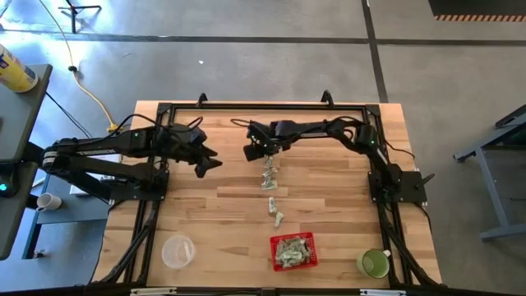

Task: Pick and place items into bin
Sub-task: Put the white stevia packet into the red bin

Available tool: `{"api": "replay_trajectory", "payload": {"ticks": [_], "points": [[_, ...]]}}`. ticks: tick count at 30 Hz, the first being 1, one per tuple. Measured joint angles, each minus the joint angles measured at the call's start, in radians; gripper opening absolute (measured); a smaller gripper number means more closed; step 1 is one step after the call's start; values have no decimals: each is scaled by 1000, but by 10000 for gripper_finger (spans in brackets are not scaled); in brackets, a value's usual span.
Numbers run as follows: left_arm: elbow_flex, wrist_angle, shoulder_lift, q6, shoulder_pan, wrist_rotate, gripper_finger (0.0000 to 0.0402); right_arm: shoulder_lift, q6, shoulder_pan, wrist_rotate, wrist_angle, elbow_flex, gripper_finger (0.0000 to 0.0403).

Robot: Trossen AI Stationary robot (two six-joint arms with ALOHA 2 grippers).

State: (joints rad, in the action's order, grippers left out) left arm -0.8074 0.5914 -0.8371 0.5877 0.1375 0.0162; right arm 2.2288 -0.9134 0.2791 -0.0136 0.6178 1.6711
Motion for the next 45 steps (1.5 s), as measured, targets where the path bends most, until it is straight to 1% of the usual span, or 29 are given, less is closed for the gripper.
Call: {"api": "replay_trajectory", "payload": {"ticks": [2,3,7,9,12,14,15,17,20,23,25,28,30,33,37,41,43,45], "points": [[0,0,0,0,0,-4,292,8,30,-6,-27,21,2,112],[0,0,0,0,0,-5,291,8,43,-10,-35,62,2,112],[0,0,0,-6,0,-27,292,-10,107,-40,49,281,2,112],[0,-1,0,-16,0,-31,291,-22,125,-50,64,353,0,113],[0,-7,0,-39,0,-32,292,-56,177,-61,37,380,-6,113],[0,-12,0,-55,0,-33,292,-103,243,-72,44,340,-5,113],[0,-17,0,-59,0,-34,291,-128,304,-79,51,322,-2,113],[0,-21,0,-65,0,-34,292,-174,493,-90,61,313,0,113],[0,-20,0,-69,0,-34,291,-200,811,-100,75,399,0,113],[0,-19,0,-68,0,-34,292,-194,991,-86,57,506,-26,121],[0,-19,0,-68,0,-34,292,-192,1056,-73,60,508,-78,135],[0,-19,0,-63,0,-34,291,-189,1099,-56,66,483,-151,165],[0,-18,0,-61,0,-34,292,-189,1117,-52,47,461,-185,189],[0,-18,0,-61,0,-35,291,-189,1132,-49,46,393,-223,223],[0,-17,0,-61,0,-36,291,-189,1128,-48,61,287,-270,247],[0,-6,0,-64,0,-36,292,-195,1103,-43,65,238,-306,242],[0,2,0,-65,0,-35,292,-198,1080,-44,84,249,-321,225],[0,15,0,-65,0,-35,291,-197,1064,-44,79,265,-328,195]]}}
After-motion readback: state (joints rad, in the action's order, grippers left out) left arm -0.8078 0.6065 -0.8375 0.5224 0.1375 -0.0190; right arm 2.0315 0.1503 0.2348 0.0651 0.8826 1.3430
